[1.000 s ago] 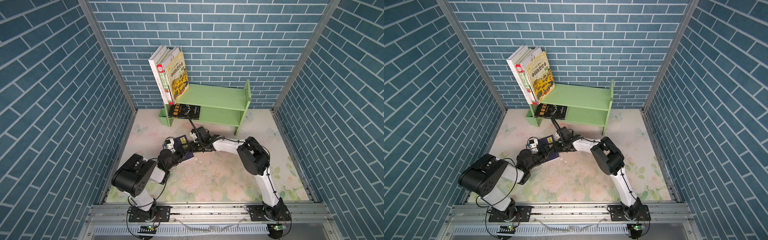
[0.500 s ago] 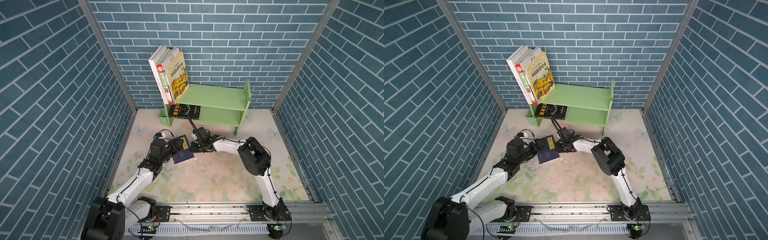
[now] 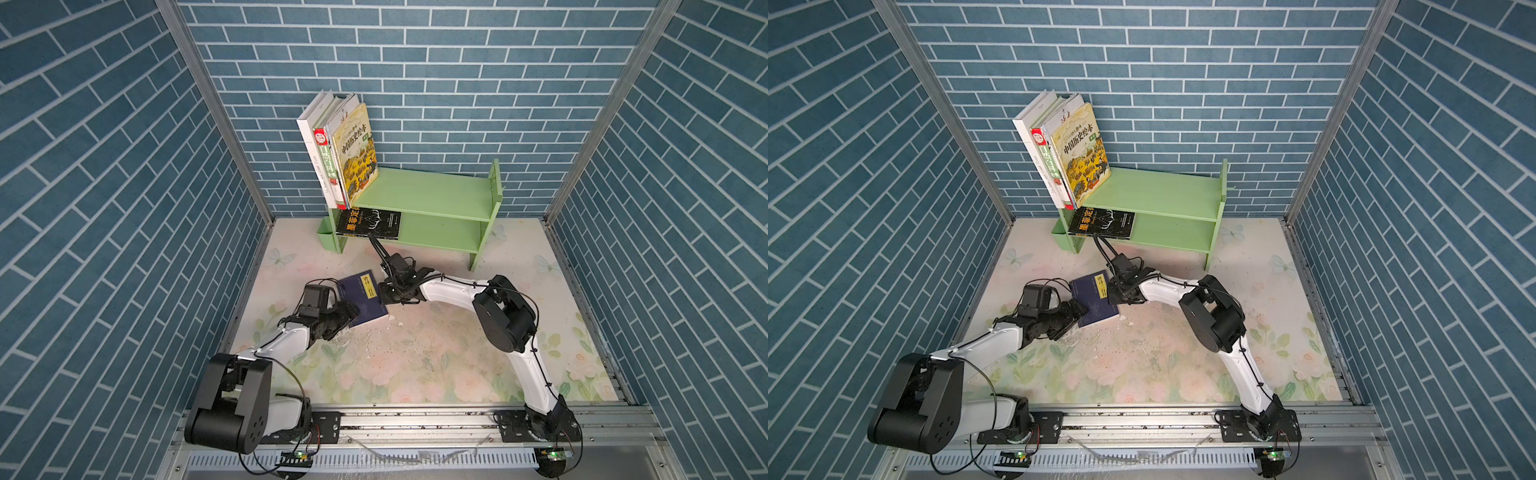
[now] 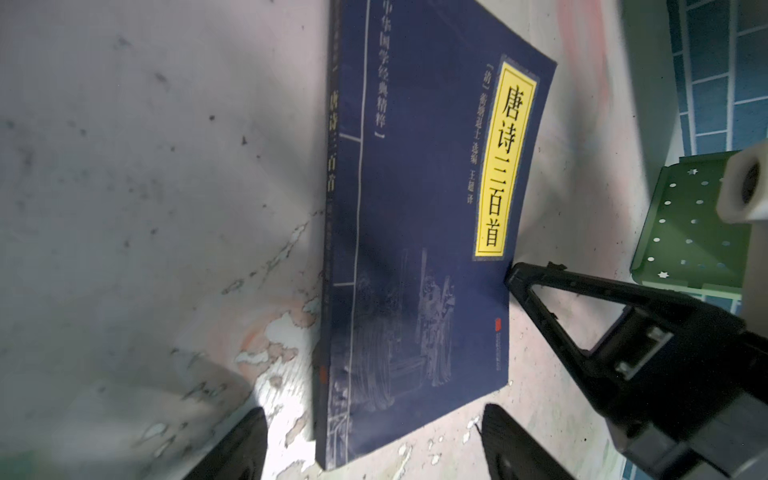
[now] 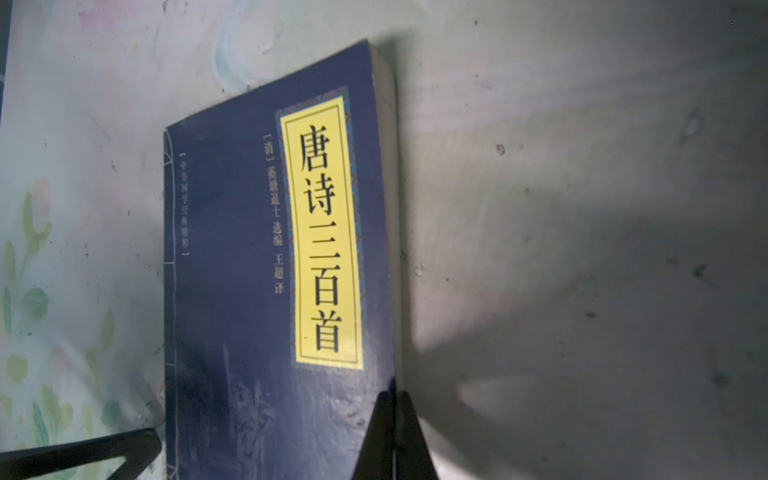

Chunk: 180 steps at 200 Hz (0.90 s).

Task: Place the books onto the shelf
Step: 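Carry the upright dark blue book with both grippers to the shelf's lower tier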

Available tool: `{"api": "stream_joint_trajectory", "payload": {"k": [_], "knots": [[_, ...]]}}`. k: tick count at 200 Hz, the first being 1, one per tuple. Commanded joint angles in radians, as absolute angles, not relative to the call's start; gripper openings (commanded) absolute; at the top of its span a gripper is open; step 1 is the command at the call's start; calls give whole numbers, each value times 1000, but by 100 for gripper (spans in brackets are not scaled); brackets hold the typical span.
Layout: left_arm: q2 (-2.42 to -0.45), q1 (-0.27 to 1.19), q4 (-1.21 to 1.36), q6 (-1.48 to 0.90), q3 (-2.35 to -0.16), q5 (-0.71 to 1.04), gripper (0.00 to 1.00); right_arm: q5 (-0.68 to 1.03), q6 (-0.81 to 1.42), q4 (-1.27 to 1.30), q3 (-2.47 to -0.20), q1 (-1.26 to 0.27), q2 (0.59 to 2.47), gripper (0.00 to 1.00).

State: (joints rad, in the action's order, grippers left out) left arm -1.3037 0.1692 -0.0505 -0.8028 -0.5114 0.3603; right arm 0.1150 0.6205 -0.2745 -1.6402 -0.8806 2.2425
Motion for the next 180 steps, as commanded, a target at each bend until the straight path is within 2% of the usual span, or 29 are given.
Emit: {"api": "stream_joint_trajectory", "payload": {"k": [1,20,53,113,137,157,180], "knots": [[-1332,163,-76,-785,-532,353,84,23,591,-435,-1614,-885,2355,5],[-1382,163,-51,-791,-525,369,84,4,583,-456,-1619,-893,2372,1],[-1478,149,3,-788,-530,408,84,11,580,-482,-1629,-900,2395,0],[-1492,135,479,-990,-438,599,80,83,582,-507,-1657,-909,2446,0],[-1459,113,572,-1029,-433,634,76,83,581,-512,-1658,-912,2453,0],[-1442,103,541,-1007,-451,643,62,82,577,-516,-1666,-911,2453,0],[-1452,103,519,-986,-452,646,34,117,575,-507,-1665,-911,2444,0]]}}
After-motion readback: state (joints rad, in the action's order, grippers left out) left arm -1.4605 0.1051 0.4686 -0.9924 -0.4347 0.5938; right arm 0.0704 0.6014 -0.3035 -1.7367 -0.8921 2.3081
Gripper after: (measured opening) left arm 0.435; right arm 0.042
